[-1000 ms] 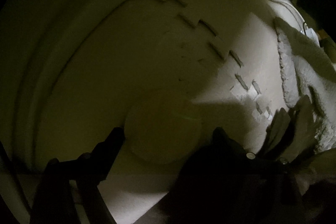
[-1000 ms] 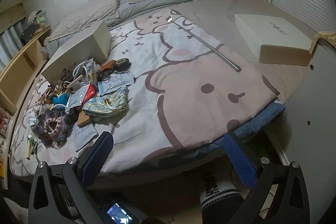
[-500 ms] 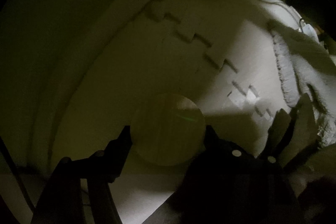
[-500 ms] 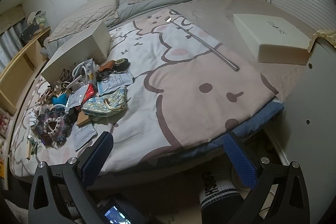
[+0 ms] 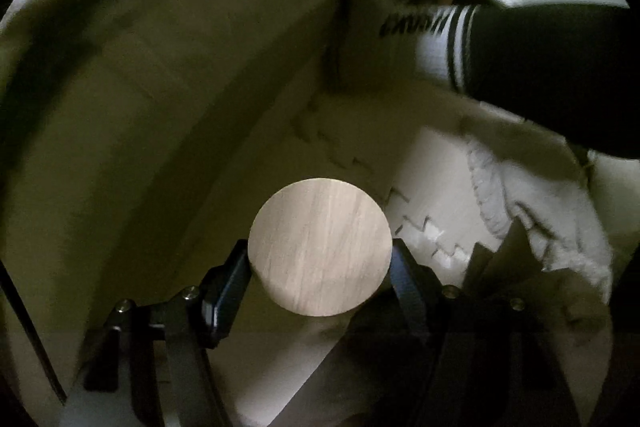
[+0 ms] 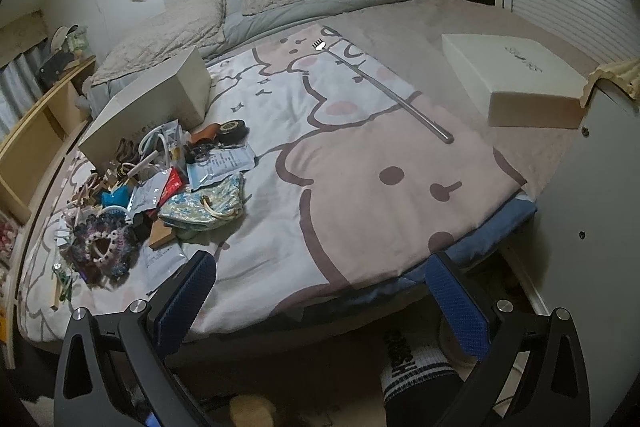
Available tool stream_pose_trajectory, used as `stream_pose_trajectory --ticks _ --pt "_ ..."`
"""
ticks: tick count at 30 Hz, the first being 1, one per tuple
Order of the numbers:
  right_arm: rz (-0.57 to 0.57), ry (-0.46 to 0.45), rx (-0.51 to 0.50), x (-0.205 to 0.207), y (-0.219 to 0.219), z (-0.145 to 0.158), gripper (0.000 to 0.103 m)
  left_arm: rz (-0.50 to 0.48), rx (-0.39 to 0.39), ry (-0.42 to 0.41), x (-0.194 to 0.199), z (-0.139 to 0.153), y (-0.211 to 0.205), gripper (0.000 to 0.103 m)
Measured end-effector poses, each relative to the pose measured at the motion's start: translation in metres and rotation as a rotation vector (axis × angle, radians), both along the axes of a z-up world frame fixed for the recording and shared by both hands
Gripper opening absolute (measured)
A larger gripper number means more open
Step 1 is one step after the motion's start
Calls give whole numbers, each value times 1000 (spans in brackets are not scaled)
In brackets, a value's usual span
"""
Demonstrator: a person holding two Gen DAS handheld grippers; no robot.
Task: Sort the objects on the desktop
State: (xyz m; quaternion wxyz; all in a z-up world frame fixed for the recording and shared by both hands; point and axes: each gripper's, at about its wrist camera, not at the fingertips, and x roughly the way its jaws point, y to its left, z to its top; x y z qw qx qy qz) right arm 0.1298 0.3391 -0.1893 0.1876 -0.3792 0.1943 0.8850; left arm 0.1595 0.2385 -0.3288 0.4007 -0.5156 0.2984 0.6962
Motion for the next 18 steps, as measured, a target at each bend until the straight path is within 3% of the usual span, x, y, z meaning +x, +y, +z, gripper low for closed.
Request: stream_pose_trajectory --ticks 12,18 --pt "4 23 18 -6 -13 -4 103 54 158 123 -15 102 -40 68" --pt "28 29 30 -14 -30 -11 103 171 206 161 -45 132 -75 68"
